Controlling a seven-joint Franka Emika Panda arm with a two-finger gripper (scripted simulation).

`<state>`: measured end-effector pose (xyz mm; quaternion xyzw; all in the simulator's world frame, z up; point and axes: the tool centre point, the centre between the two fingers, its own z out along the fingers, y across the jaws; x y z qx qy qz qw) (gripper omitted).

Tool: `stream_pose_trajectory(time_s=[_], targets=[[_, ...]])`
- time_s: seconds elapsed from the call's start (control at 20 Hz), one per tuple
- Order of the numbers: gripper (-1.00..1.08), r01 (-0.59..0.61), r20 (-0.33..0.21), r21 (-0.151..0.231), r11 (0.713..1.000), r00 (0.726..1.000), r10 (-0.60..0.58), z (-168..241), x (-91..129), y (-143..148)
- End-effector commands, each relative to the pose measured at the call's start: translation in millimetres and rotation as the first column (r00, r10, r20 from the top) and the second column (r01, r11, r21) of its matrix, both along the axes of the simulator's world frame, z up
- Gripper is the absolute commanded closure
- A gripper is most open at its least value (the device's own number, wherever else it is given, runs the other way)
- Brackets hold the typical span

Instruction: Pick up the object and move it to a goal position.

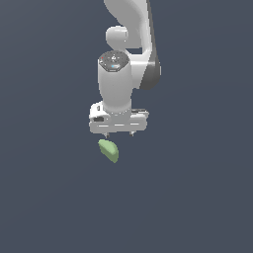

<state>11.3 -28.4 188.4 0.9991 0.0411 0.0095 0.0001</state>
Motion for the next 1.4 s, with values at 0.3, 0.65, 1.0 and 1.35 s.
stream_pose_trajectory(time_s=[0.3, 0.65, 1.0, 1.35], targets=[[-0.92, -0.186, -0.006, -0.005, 0.982, 0.982, 0.186, -14.6, -1.8, -12.4], [-0.92, -0.351, -0.012, -0.007, 0.936, 0.936, 0.351, -27.6, -3.9, -23.2], [-0.92, -0.506, -0.016, -0.006, 0.863, 0.862, 0.506, -40.4, -6.4, -33.6], [-0.92, -0.625, -0.018, -0.003, 0.781, 0.781, 0.624, -51.1, -8.8, -42.0]])
